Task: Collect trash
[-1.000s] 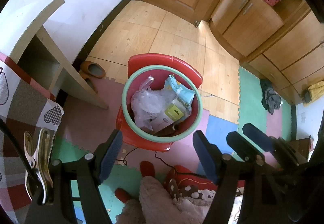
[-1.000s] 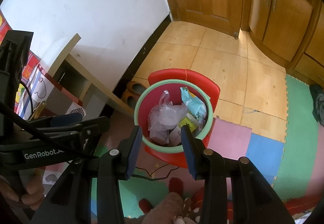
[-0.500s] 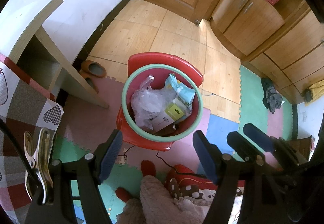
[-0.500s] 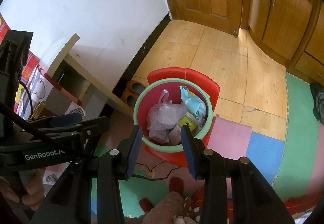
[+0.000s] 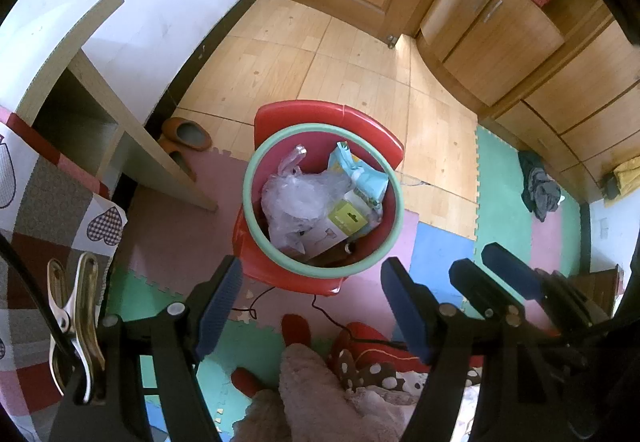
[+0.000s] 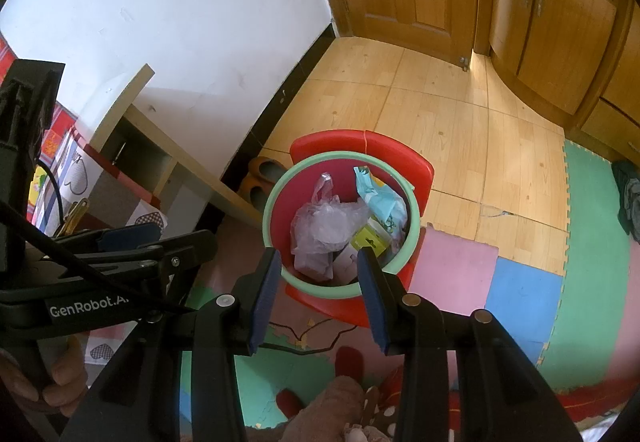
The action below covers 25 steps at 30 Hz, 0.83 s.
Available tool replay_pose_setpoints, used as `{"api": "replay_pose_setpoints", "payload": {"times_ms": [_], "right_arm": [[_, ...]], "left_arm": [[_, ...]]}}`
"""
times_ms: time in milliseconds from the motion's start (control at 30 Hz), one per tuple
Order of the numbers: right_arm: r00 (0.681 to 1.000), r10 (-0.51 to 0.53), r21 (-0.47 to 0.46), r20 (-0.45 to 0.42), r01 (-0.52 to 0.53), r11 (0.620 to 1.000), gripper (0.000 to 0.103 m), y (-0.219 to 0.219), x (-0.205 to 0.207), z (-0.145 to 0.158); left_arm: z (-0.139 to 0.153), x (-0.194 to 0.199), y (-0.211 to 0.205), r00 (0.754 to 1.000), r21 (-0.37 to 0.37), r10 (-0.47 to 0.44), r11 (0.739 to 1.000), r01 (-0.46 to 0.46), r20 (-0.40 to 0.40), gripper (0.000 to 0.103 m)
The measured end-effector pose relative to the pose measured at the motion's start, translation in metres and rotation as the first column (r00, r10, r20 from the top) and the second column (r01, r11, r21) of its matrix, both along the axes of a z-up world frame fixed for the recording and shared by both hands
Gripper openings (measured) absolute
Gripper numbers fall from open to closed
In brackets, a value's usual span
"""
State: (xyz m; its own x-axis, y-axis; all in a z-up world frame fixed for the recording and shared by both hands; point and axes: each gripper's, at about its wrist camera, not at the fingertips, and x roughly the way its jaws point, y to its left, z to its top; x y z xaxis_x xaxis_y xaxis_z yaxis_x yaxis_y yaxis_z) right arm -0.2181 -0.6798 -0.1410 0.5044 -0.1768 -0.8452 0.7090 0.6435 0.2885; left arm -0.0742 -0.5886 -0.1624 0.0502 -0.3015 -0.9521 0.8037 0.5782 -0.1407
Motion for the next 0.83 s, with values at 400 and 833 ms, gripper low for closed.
{"api": "replay_pose_setpoints", "payload": {"times_ms": [400,833], "right_arm": [[1.0,-0.007,0.008,-0.006,0.007,1.0,0.041,0.0,-0.002,-0.004],[1.0,-0.022,0.029,-0.01,0.022,0.999,0.041,-0.002,-0.008,-0.01]], "left_arm": [[-0.001,0.001,-0.002,1.0,0.007,0.003,1.0,-0.003,0.0,0.075],[-0.01,0.0,0.001,1.0,0.05,-0.005,0.999,0.005,-0.009,0.075]]}}
